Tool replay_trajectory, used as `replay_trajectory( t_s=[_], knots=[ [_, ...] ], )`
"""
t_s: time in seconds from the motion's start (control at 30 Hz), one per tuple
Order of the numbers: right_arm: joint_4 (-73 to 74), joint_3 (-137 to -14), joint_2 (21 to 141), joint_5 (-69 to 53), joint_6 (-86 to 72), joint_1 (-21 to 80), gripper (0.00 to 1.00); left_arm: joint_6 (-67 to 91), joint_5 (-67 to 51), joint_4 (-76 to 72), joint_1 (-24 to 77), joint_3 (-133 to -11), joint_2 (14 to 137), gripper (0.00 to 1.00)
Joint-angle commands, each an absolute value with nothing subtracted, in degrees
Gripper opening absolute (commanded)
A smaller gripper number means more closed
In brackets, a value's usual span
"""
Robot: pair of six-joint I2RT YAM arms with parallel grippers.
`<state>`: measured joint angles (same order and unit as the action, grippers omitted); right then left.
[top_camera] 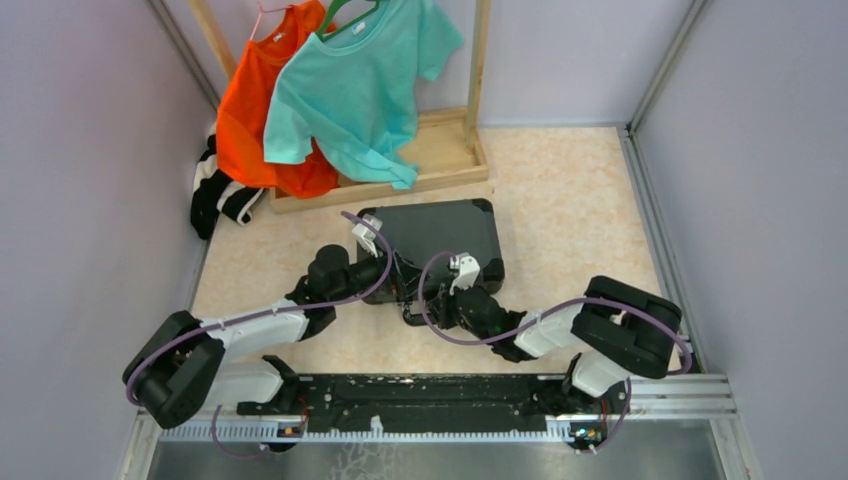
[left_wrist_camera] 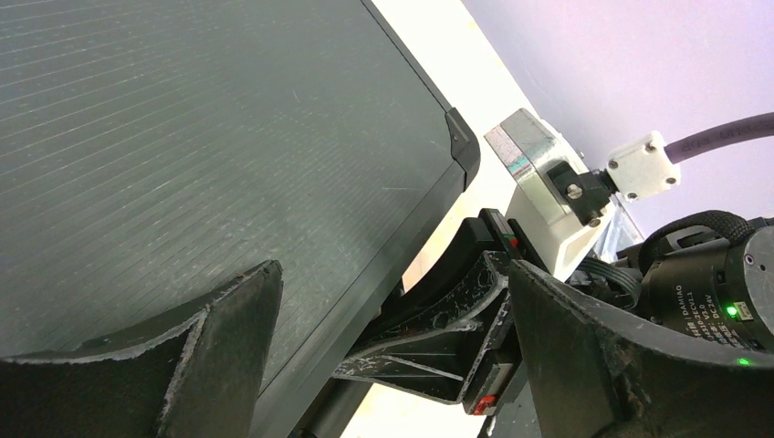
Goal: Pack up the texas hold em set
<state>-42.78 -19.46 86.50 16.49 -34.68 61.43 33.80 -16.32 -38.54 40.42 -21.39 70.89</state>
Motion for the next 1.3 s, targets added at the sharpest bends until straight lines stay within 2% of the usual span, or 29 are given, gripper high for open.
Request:
replay_trajectory(
  t_s=[0.0,0.63,1.1,1.27],
  knots=[
    [-39.2,-17.6,85.5,18.9,-35.7,59.5,0.00,35.6,-16.9,-23.0,40.9,-17.0,75.1,0.99],
    [-38.5,-20.4,92.4,15.3,-34.6,55.2,0.00,35.3,-15.8,-22.2,40.8,-17.0,75.1,0.99],
    [-30.7,-17.7,81.4,20.2,-34.7,54.1,0.00,35.5,-16.6,-24.2,40.8,-16.8,75.9,0.99],
    [-31.2,-18.0,82.2,20.0,-34.5,54.1,0.00,35.6,-16.7,-24.3,40.8,-16.4,75.3,0.99]
  ],
)
